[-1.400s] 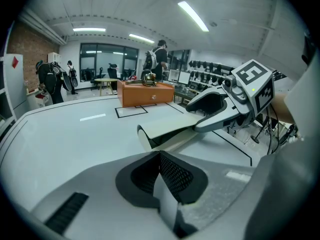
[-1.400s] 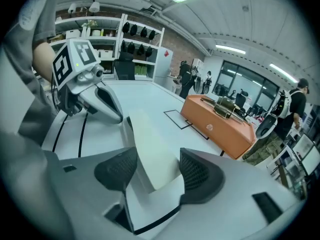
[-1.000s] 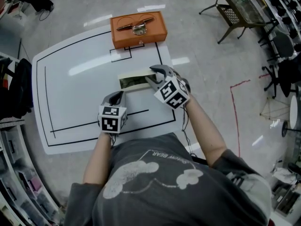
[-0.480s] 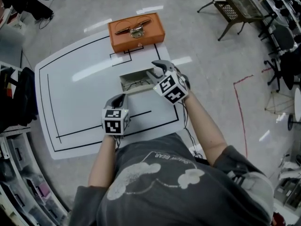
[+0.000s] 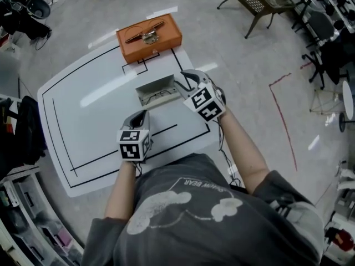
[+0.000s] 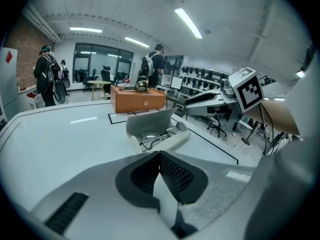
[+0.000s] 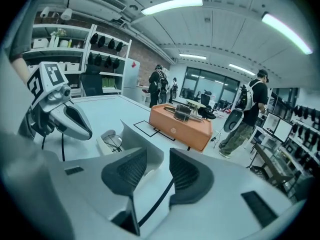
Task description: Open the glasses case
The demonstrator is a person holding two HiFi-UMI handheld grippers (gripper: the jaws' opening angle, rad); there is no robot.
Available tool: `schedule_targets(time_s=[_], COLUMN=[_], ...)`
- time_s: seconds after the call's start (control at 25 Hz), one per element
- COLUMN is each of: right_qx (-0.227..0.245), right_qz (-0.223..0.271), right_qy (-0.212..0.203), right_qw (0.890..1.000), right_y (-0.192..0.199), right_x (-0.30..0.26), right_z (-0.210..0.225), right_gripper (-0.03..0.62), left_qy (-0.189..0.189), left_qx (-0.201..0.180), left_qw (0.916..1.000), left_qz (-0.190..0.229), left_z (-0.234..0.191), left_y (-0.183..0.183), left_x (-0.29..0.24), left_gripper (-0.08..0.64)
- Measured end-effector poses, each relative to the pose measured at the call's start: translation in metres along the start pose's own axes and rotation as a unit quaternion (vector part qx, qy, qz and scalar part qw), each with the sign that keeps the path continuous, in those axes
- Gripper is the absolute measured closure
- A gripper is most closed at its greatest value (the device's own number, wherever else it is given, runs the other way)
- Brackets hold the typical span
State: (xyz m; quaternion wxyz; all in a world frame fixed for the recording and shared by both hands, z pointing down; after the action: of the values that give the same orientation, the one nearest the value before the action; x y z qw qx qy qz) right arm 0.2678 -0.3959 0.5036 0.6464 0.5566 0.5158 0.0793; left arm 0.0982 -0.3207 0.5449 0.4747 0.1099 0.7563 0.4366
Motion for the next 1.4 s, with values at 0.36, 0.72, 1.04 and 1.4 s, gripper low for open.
schedule_targets(time_s=[0.36,0.72,1.04,1.4], right_qx=[-0.071,-0.086,-0.106,-0.178], right_qz=[0.035,0.054,0.047,0.031], right_qy=[0.050,0.130,0.184,0.259], right_qw=[0.996,0.986,0.976,0.949], right_y=[-0.015,-0.036,-0.045,-0.021], right_x=[0.042,0.064,0.091,0.140], right_z=[-0.046,-0.109,-0.176,-0.267], right_gripper=[0.514,0.592,0.592,0.592], left_qy=[0.042,0.057,0.095,0.173], left_qx=[-0.024,-0.035,-0.044,-0.067], left_qw=[0.9986,0.9966,0.9932,0.9817], left_qz=[0.019,0.049,0.050,0.043], left_z=[-0.014,-0.050,-0.074,-0.076], left_y=[0.001,0.016,0.052,0.080], left_x=[0.045,0.107,0.151,0.196], left_gripper=[0.557,0.557,0.557,0.557])
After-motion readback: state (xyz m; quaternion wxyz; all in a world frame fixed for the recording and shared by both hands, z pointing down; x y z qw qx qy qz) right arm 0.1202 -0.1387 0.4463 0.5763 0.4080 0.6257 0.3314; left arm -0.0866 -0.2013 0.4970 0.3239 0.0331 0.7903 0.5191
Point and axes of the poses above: the fingertips, and each gripper's own axes: x backward along the fingers, z to its right, y out of its underside, the point moved 4 cm from there along x, backward along the fingers, and after that the axes turned 4 degrees about -x, right-handed, at the moved point
